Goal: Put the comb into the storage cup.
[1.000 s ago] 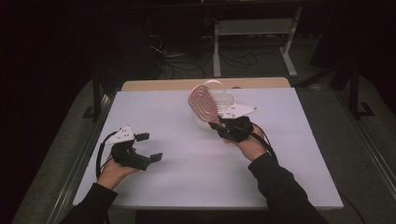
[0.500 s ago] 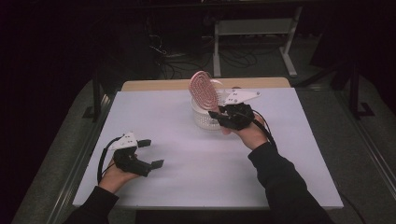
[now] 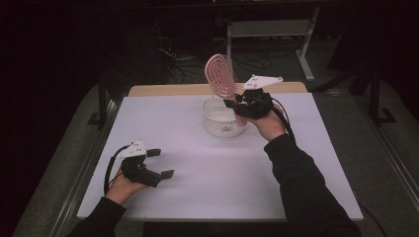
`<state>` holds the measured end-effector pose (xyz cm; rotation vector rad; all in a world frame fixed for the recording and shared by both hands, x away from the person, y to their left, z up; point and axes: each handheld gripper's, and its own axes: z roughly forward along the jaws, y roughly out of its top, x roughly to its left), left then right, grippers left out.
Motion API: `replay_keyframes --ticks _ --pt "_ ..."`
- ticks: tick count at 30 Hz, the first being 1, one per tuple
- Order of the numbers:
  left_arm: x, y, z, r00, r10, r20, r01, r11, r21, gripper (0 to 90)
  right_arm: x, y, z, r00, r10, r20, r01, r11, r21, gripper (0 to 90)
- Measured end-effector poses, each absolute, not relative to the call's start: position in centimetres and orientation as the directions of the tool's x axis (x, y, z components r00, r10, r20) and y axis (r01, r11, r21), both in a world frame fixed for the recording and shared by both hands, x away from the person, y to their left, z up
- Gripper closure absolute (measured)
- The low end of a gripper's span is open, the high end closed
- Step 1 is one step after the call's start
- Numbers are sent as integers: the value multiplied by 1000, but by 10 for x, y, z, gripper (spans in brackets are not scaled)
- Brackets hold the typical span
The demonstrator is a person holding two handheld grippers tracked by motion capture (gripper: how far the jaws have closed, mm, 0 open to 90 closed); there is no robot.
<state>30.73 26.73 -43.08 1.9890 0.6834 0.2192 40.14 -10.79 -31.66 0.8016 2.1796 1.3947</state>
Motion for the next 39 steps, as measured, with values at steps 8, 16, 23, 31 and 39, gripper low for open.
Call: replay_keyframes --ticks 8,16,23,31,39 --pt "307 267 -431 826 549 -129 373 -361 855 0 421 -108 -311 -725 687 -40 237 304 923 685" --pt "307 267 -431 827 547 -130 373 -359 856 0 443 -108 -320 -710 704 -20 248 277 928 686" --pt "307 267 -431 829 544 -130 370 -361 856 1 456 -107 -334 -704 710 -10 260 271 927 685" --pt "307 267 -431 829 544 -132 372 -360 856 1 461 -101 -347 -711 703 -24 261 296 919 685" --pt "306 267 -431 829 545 -130 372 -361 855 2 463 -98 -361 -720 694 -16 278 309 910 685"
